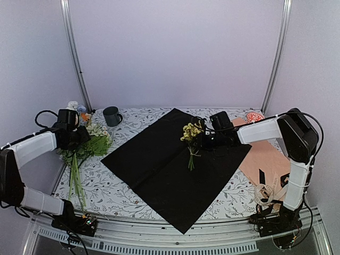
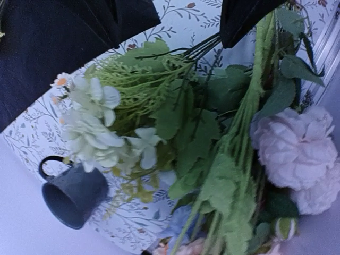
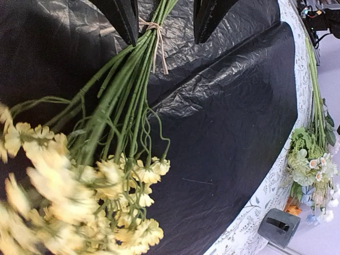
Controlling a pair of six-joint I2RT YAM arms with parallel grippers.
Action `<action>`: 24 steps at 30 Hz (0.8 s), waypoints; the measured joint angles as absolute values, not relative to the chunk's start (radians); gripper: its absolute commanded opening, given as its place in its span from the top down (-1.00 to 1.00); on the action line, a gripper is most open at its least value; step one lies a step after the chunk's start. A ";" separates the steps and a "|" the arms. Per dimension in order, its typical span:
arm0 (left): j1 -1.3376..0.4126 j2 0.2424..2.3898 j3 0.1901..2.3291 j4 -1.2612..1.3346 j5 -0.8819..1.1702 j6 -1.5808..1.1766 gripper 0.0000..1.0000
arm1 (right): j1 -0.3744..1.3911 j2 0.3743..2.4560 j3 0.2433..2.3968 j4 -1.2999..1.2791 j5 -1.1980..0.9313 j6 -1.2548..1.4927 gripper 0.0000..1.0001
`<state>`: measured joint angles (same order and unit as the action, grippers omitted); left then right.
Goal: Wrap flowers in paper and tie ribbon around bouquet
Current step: Place the fake flower on the flattened wrapping paper.
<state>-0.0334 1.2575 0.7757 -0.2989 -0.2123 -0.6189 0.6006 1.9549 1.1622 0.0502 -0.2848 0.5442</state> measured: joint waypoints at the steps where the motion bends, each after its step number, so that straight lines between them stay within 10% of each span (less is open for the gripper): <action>1: -0.015 1.257 0.762 -0.303 -0.219 -0.620 -0.07 | 0.601 1.941 1.153 0.040 -0.272 0.531 0.27; 24: 0.104 1.379 0.646 -0.265 -0.224 -0.628 0.43 | 0.601 1.776 1.111 -0.046 -0.246 0.323 0.26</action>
<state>0.1036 1.3792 0.6460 -0.2646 -0.2245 -0.6281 0.6006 1.7760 1.1110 -0.0460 -0.2459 0.3229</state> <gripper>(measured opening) 0.348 0.370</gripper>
